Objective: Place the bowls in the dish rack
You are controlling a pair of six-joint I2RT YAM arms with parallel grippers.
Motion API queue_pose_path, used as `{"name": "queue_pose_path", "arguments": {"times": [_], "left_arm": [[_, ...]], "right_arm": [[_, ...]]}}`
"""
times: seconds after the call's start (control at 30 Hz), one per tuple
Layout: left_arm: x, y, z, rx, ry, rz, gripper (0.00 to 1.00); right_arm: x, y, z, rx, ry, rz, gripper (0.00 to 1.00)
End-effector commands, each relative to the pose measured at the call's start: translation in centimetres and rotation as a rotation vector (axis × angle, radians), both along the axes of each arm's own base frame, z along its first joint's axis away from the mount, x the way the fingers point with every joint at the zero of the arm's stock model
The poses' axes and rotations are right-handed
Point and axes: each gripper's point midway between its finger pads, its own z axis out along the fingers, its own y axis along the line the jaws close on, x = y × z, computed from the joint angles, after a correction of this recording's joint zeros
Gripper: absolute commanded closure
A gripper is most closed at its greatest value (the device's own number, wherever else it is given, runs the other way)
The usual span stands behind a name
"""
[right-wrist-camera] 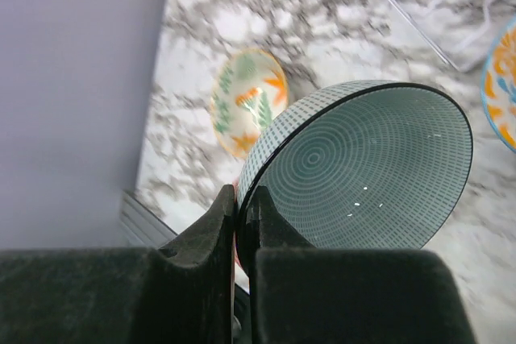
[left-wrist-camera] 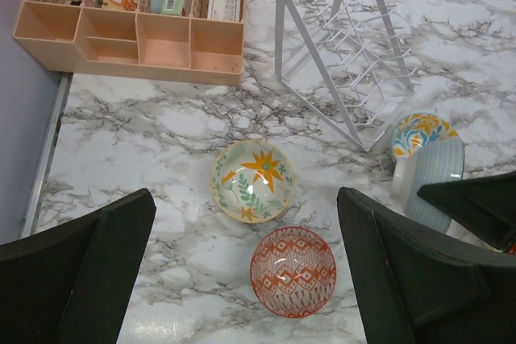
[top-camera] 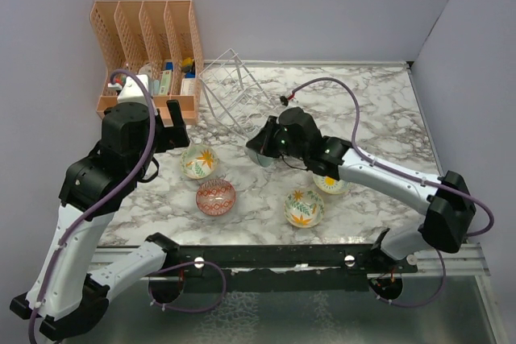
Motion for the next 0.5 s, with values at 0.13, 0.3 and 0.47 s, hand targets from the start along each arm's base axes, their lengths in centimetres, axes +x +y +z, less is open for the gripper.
{"name": "queue_pose_path", "arguments": {"times": [0.13,0.3,0.47], "left_arm": [[-0.2,-0.4,1.4,-0.001,-0.016,-0.033,0.01],[-0.2,-0.5,1.6,0.004,-0.012,-0.037,0.01],[0.0,-0.7,1.6,0.007,-0.002,-0.040,0.01]], "right_arm": [[6.1,3.2,8.3,0.560,-0.180,-0.032,0.99],[10.2,1.3,9.3,0.740,-0.257,-0.126,0.99],[13.2,-0.7,9.6,0.834,-0.339,-0.208,0.99]]}}
